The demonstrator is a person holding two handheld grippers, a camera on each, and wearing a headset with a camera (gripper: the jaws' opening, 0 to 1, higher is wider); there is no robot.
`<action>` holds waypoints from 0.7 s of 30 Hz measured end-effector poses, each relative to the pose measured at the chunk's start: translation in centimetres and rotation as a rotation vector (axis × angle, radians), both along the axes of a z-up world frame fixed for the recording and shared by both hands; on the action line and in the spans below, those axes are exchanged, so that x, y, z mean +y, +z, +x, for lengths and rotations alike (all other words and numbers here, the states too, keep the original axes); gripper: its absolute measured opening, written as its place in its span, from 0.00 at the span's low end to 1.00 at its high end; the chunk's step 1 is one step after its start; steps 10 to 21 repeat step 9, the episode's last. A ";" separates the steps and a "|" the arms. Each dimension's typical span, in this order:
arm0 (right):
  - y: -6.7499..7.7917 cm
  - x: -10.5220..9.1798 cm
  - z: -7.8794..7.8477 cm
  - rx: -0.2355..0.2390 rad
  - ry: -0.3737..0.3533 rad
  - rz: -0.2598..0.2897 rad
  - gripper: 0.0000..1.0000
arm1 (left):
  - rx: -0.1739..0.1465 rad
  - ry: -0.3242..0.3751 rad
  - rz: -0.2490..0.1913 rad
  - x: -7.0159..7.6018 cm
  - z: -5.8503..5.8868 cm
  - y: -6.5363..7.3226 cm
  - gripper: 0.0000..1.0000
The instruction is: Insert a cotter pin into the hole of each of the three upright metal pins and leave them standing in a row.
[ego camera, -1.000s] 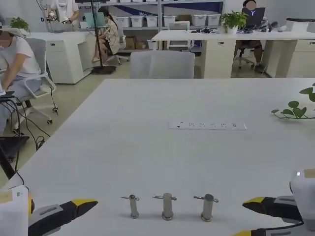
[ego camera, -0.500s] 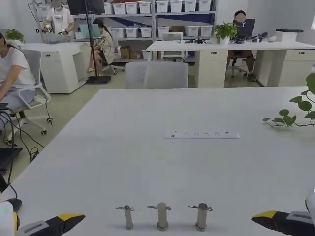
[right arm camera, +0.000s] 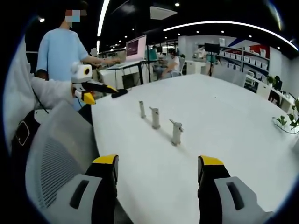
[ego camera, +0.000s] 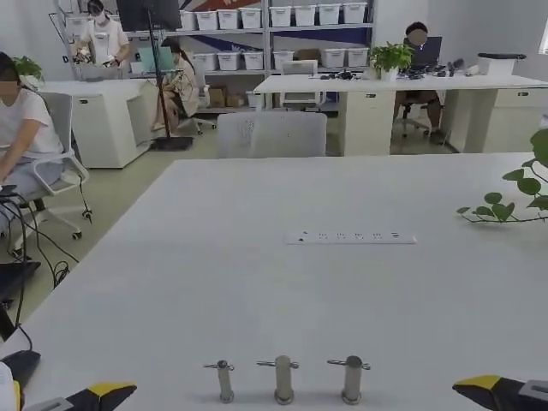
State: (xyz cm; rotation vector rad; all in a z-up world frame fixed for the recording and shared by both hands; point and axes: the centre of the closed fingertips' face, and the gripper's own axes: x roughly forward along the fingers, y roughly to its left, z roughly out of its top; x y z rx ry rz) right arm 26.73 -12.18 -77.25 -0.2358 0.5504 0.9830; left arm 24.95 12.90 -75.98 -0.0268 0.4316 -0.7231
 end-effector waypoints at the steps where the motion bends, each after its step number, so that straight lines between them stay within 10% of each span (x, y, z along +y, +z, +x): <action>1: 0.0 0.0 0.0 0.001 -0.002 0.002 0.71 | 0.001 -0.001 0.003 0.0 0.0 0.0 0.78; 21: -0.2 -0.2 -0.5 0.006 -0.009 0.004 0.71 | 0.001 0.001 0.007 0.0 -0.3 0.0 0.77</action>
